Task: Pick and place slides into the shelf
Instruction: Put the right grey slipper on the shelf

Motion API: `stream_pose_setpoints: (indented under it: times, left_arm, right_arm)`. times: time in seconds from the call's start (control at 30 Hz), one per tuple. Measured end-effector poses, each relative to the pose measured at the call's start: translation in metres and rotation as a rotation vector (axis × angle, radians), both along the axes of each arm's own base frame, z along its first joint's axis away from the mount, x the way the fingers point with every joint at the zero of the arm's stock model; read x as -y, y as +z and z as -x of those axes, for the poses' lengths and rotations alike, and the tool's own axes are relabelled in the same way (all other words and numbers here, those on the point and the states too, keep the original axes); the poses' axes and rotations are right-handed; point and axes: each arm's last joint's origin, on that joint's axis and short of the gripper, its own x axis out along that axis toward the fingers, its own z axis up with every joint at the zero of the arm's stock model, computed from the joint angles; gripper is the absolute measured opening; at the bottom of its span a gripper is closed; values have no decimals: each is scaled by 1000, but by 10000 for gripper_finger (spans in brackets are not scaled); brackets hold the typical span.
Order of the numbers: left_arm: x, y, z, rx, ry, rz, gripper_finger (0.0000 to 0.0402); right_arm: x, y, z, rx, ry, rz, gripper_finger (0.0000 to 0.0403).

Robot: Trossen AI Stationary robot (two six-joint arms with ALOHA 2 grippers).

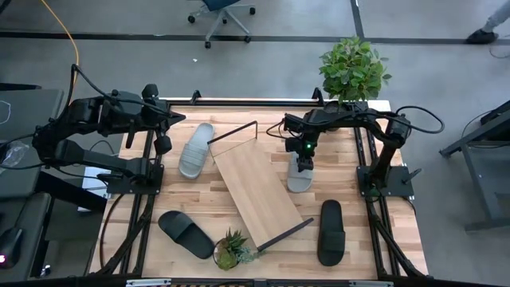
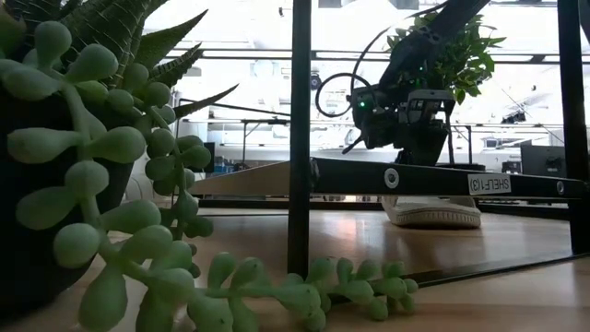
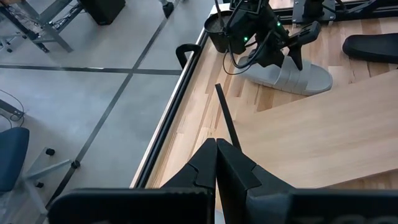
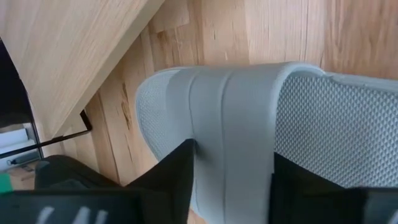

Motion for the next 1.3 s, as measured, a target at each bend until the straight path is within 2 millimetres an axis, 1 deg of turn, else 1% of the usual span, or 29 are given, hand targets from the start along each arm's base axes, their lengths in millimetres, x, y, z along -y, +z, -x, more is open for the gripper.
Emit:
stream_pose_setpoints:
  times: [0.33,0.47,0.7,0.83,1.03,1.3]
  left_arm:
    - [0,0,0,0,-1,-1,1]
    - [0,0,0,0,0,-1,1]
    - [0,0,0,0,0,-1,1]
    - [0,0,0,-2,-3,-4,1]
    - [0,0,0,-12,-12,-19,1]
    - [0,0,0,-12,-13,-19,1]
  right_arm:
    - [-1,0,1,-18,-23,-17,30]
    - [-1,0,1,-27,-24,-20,5]
    - [-1,1,2,-49,-45,-29,3]
    - [-2,8,5,-45,-58,-26,3]
    - [-4,26,9,-15,-101,2,3]
    - [-9,58,20,63,-166,21,2]
